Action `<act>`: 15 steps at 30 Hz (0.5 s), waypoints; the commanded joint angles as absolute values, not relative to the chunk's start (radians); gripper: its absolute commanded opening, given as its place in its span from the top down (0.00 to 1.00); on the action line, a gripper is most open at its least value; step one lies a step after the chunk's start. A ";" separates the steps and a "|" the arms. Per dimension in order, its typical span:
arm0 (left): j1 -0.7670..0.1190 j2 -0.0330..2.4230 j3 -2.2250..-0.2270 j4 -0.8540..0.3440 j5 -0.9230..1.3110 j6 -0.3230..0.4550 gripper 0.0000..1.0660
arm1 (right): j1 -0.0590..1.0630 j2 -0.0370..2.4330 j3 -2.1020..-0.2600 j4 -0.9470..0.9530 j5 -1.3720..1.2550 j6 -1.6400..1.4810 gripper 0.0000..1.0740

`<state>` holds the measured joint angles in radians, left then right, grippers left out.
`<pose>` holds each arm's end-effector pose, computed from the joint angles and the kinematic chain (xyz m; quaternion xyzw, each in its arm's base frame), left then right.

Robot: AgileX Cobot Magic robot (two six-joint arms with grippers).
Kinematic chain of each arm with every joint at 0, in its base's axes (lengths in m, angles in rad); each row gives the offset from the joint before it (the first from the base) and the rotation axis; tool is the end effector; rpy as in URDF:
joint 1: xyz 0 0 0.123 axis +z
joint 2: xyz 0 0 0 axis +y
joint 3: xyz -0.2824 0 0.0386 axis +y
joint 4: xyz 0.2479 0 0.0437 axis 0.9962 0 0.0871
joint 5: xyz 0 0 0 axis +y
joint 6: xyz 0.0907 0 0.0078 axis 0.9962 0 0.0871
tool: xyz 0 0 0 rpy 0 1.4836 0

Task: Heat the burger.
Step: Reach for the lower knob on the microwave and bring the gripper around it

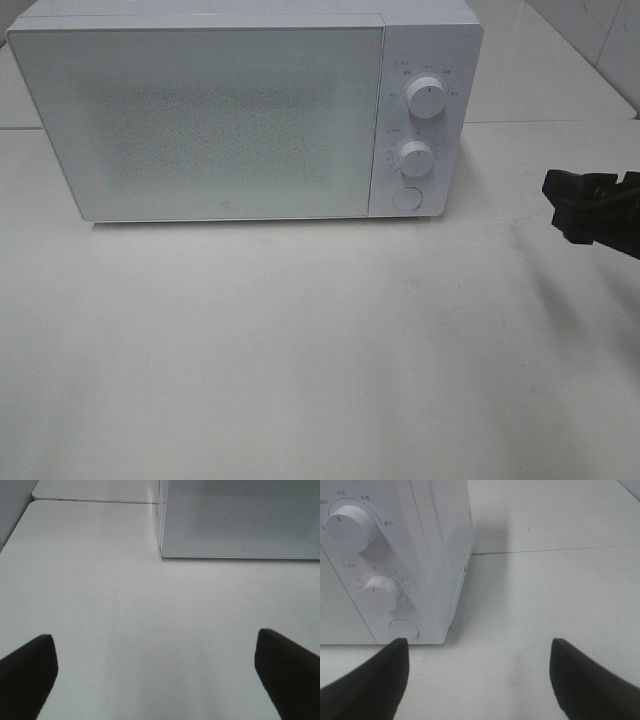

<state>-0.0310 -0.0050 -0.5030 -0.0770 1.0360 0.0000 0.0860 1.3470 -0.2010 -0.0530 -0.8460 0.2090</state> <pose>-0.0053 -0.0059 0.2802 0.0142 0.8438 -0.0468 0.5344 0.2047 0.0213 0.1797 0.0217 0.7781 0.0966 0.6203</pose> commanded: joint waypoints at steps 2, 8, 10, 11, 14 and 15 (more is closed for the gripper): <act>-0.029 -0.030 -0.501 -0.074 1.035 0.000 0.06 | 0.187 1.417 -0.163 0.072 -0.992 0.086 0.30; -0.029 -0.030 -0.501 -0.074 1.035 0.000 0.06 | 0.389 1.510 -0.164 0.333 -1.119 -0.082 0.30; -0.029 -0.030 -0.501 -0.074 1.035 0.000 0.06 | 0.457 1.543 -0.166 0.424 -1.172 -0.102 0.30; -0.029 -0.030 -0.501 -0.074 1.035 0.000 0.06 | 0.490 1.558 -0.166 0.459 -1.190 -0.105 0.30; -0.029 -0.030 -0.501 -0.074 1.035 0.000 0.06 | 0.546 1.585 -0.166 0.542 -1.238 -0.107 0.30; -0.029 -0.030 -0.501 -0.074 1.035 0.000 0.06 | 0.570 1.593 -0.166 0.584 -1.258 -0.107 0.30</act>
